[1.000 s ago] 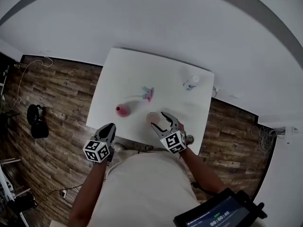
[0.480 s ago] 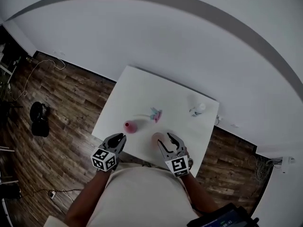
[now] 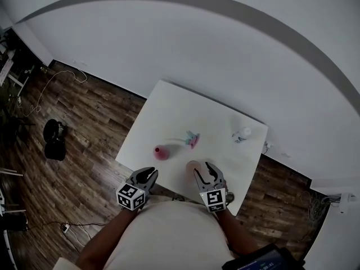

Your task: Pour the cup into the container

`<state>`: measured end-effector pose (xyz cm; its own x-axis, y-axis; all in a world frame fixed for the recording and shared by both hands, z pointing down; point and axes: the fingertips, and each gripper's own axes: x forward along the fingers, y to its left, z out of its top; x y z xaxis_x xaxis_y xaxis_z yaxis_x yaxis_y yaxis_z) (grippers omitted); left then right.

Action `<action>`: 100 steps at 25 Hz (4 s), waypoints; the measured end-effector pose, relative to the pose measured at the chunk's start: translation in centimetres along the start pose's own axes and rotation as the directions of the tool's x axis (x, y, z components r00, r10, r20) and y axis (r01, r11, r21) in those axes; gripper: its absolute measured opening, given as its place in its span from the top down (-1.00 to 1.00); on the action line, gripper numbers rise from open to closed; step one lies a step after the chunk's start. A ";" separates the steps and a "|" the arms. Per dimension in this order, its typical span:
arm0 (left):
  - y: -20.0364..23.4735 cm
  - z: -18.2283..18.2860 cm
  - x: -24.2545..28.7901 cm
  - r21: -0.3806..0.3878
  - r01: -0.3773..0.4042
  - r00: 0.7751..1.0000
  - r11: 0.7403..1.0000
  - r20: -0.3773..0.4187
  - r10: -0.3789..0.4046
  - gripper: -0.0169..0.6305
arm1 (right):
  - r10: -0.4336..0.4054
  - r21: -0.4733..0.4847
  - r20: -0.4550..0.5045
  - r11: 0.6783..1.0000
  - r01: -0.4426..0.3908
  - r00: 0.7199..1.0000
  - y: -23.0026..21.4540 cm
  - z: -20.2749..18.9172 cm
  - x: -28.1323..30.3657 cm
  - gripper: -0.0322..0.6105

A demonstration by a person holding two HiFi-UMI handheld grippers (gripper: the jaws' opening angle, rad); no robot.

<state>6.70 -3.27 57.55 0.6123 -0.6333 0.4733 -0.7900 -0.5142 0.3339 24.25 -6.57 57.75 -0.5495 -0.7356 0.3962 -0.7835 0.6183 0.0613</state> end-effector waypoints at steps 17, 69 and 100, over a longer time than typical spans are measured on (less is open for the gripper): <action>-1.6 -1.7 0.3 0.016 0.074 0.995 0.997 -0.063 -0.073 0.78 | 0.014 0.000 -0.045 1.000 -0.015 0.999 1.2 -0.6 1.0 0.25; 6.7 1.0 -0.5 0.177 0.420 0.895 0.890 -0.241 -0.374 0.78 | -0.459 0.027 -0.109 0.886 0.464 0.882 6.1 3.4 1.6 0.25; 6.4 0.5 -1.0 0.187 0.435 0.889 0.881 -0.244 -0.387 0.78 | -0.472 0.029 -0.125 0.877 0.479 0.873 6.8 2.8 0.8 0.25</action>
<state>1.05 -6.21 58.76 0.8426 -0.2225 0.4905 -0.4233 -0.8367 0.3476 17.69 -3.68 55.94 -0.0733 -0.8991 0.4315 -0.9591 0.1822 0.2166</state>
